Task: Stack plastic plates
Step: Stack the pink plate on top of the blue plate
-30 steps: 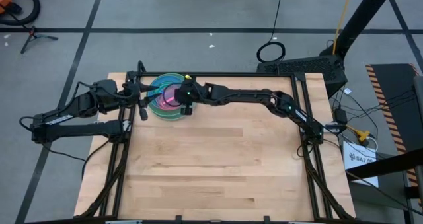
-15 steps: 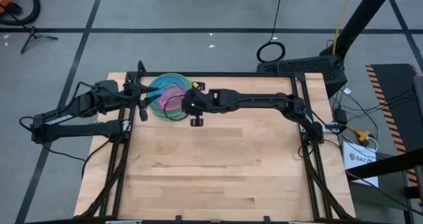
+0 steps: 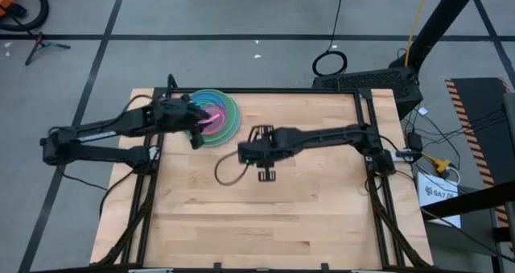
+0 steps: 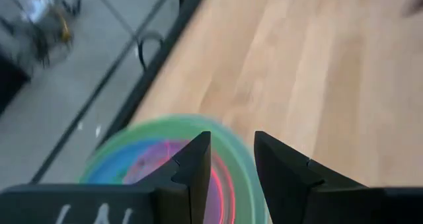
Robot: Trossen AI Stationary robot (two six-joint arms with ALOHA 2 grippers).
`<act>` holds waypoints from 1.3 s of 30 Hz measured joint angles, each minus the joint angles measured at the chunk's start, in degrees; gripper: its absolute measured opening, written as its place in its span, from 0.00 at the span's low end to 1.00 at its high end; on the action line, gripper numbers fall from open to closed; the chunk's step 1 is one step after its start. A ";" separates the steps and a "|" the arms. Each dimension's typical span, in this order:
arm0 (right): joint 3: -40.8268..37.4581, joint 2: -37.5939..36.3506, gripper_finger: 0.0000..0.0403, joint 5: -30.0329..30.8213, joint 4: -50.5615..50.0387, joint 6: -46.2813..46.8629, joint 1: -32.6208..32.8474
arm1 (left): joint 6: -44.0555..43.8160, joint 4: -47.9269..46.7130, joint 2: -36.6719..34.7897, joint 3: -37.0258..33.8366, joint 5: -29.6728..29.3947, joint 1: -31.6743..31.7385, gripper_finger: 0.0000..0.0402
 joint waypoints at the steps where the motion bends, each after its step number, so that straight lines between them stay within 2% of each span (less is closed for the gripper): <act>1: 0.00 0.00 0.29 -0.04 0.20 -0.16 0.93 | -0.02 -0.40 2.07 0.00 -0.01 0.63 0.31; 5: -2.21 -0.33 0.29 -0.01 3.28 -2.71 4.35 | -0.34 -2.46 10.49 0.00 0.28 4.26 0.31; 9: -8.57 -2.39 0.29 -0.30 9.74 -5.00 6.31 | 0.82 -2.46 18.08 0.00 2.79 8.31 0.31; 16: -28.97 -13.94 0.26 -0.37 26.90 -7.85 5.62 | 2.74 -0.01 26.32 0.00 5.12 15.06 0.31; 22: -46.08 -27.07 0.21 -0.22 45.54 -9.23 2.81 | 2.55 1.38 28.73 0.00 5.16 21.35 0.31; 27: -54.69 -34.28 0.18 0.00 56.29 -9.47 2.36 | 2.27 1.44 28.84 0.00 5.18 24.22 0.31; 39: -62.34 -36.06 0.18 -0.09 63.89 -10.55 2.38 | 2.19 3.74 31.90 0.00 5.25 25.07 0.31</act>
